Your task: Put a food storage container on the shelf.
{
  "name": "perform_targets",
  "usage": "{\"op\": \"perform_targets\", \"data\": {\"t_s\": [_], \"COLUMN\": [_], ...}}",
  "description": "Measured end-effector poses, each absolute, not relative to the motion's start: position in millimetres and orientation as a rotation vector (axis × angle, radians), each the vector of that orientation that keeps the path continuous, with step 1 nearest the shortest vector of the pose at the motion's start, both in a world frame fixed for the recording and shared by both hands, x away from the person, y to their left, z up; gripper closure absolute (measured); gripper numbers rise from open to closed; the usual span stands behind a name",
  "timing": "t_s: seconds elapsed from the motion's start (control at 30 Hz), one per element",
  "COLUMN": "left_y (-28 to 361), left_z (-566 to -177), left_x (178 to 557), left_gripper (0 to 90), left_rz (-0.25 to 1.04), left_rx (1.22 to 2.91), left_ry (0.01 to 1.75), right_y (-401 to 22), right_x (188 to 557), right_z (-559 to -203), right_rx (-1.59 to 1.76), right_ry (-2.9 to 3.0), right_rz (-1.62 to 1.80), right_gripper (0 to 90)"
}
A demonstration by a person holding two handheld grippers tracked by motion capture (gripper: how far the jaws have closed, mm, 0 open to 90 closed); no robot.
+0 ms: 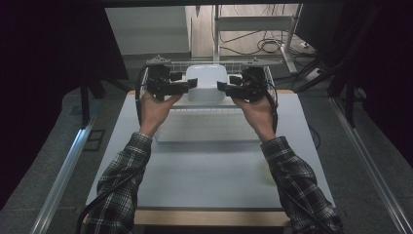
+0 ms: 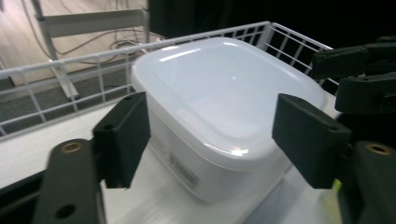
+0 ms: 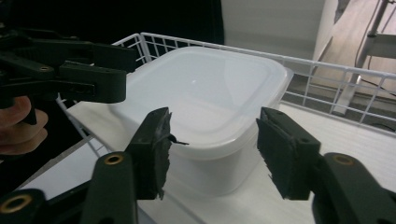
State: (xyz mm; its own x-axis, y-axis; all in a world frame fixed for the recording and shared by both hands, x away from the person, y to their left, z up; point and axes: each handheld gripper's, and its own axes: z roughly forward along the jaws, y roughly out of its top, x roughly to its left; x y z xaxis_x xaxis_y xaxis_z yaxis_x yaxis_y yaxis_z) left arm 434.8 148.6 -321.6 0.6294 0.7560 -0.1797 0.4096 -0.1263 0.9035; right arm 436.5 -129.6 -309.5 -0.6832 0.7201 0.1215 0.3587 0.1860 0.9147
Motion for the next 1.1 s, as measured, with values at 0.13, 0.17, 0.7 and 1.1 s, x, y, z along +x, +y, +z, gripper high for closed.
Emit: {"op": "perform_targets", "data": {"t_s": [0.13, 0.17, 0.7, 1.1], "left_y": [145, 145, 144, 146], "left_z": [-322, -323, -354, -386], "left_x": [422, 419, 361, 334], "left_gripper": [14.8, 13.4, 6.9, 4.5], "left_rz": [0.396, 0.394, 0.404, 0.43], "left_rx": [1.779, 1.787, 1.883, 1.907], "left_ry": [0.929, 0.924, 0.829, 0.805], "right_y": [-135, -138, -152, -163], "right_x": [427, 423, 393, 372], "right_z": [-313, -315, -349, -375], "right_rx": [0.988, 0.974, 0.923, 0.883], "right_ry": [2.151, 2.165, 2.268, 2.306], "right_rz": [1.516, 1.516, 1.484, 1.462], "right_gripper": [36.8, 34.2, 19.4, 11.8]}}
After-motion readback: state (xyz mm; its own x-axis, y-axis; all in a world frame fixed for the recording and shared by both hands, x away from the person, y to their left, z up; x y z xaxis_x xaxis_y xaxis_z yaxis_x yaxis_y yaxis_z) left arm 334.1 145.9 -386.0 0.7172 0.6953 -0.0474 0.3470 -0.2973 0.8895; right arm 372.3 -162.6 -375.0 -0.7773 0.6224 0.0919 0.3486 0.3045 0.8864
